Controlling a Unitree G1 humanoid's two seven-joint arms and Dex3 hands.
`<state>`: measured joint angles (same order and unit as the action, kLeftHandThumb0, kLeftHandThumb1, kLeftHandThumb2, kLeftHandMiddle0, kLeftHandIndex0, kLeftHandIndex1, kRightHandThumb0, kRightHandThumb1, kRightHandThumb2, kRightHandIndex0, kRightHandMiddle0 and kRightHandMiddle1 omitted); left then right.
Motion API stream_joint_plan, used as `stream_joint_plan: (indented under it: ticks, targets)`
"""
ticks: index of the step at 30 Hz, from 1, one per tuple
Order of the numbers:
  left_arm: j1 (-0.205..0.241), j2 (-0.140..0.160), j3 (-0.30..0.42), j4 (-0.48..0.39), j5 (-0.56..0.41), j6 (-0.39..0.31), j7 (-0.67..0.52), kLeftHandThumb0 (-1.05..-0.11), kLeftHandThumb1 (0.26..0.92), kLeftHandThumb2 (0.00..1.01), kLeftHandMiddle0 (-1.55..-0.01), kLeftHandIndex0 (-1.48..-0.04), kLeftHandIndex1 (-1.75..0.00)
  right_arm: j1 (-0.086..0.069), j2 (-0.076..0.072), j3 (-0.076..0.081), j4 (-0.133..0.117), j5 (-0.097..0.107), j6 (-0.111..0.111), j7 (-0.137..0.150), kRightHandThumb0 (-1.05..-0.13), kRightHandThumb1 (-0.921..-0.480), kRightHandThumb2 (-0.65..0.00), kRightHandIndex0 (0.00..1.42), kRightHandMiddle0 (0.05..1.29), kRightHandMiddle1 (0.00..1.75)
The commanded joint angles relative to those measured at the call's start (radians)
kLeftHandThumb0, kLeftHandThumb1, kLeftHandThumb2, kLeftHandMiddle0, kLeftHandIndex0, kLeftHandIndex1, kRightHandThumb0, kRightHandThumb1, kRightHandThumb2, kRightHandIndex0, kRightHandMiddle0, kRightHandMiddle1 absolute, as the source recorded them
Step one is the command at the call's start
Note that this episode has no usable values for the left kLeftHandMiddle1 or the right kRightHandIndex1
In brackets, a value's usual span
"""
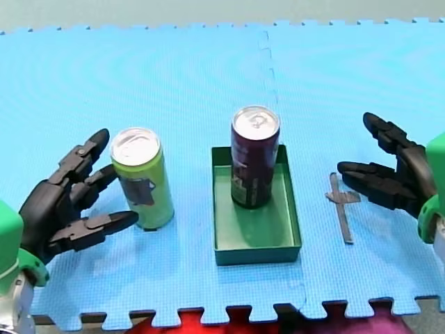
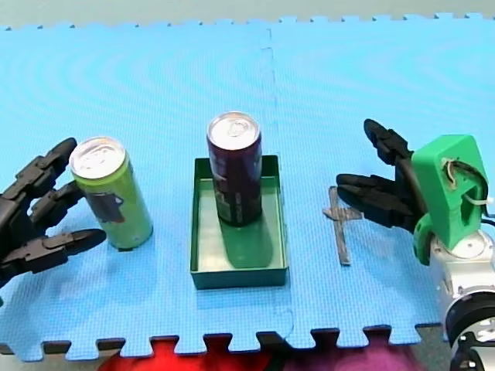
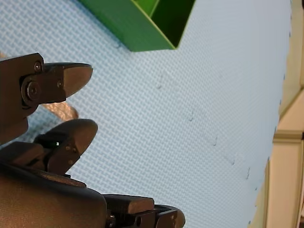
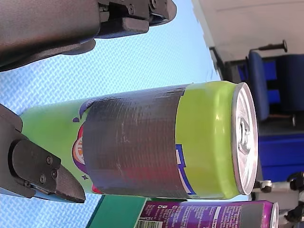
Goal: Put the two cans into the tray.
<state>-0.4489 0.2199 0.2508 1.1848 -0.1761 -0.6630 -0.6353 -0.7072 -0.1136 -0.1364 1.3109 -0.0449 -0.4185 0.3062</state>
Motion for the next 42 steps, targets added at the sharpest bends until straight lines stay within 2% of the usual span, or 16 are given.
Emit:
stream_joint_plan:
  ticks: [1,13,25,42]
  targets:
    - [-0.005,0.01,0.001,0.0,-0.004,0.018,-0.009,-1.048,0.754,0.01,-0.03,-0.08,0.0,-0.003,-0.006,-0.001,-0.003,0.003,-0.001,-0.001,-1.048,-0.921,-0.088,0.68,0.1,0.0]
    - [-0.006,0.008,0.01,-0.012,-0.02,0.057,-0.034,-1.03,0.651,0.0,-0.03,-0.09,0.0,-0.007,-0.008,-0.012,0.001,0.011,0.008,0.008,-1.048,-0.921,-0.084,0.69,0.1,0.0]
    - [-0.013,0.006,0.008,-0.011,-0.023,0.074,-0.035,-0.979,0.631,0.0,-0.03,-0.09,0.0,-0.007,-0.01,-0.021,0.003,0.015,0.01,0.02,-1.048,-0.921,-0.089,0.68,0.1,0.0]
    - [-0.054,-0.002,0.004,0.018,-0.018,0.09,-0.035,-0.987,0.631,0.0,-0.02,-0.08,0.0,-0.007,-0.01,-0.023,0.002,0.018,0.01,0.024,-1.048,-0.921,-0.088,0.67,0.1,0.0]
